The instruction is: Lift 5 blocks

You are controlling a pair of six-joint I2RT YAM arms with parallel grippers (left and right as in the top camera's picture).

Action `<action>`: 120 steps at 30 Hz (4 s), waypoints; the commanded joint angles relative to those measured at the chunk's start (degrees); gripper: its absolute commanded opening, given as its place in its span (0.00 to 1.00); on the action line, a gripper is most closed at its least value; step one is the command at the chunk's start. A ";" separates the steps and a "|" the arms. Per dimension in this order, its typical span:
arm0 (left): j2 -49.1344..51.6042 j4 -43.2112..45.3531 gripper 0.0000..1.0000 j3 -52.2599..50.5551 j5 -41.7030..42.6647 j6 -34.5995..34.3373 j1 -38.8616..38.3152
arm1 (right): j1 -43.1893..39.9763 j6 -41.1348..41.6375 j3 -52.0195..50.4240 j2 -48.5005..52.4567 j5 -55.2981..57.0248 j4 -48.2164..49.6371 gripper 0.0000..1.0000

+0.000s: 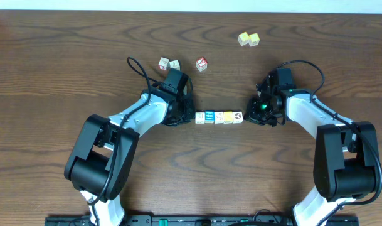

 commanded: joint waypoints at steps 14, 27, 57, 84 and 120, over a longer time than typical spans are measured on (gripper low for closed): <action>0.63 1.33 0.07 -0.37 5.42 2.51 -0.11 | 0.37 -2.32 -0.26 0.50 -2.38 0.11 0.01; 0.63 1.33 0.07 -0.37 5.42 2.49 -0.11 | 0.44 -2.19 -0.26 0.50 -4.09 0.52 0.01; 0.63 0.26 0.07 -0.37 5.46 2.54 -0.11 | 0.83 5.84 -0.26 0.50 -4.04 0.81 0.01; 0.46 -1.46 0.08 -0.37 5.51 3.37 -0.11 | 0.85 5.86 -0.26 0.50 -6.69 2.27 0.01; -2.64 -1.46 0.07 -0.35 6.93 3.58 -0.11 | 0.85 6.27 0.22 0.44 -10.80 3.13 0.01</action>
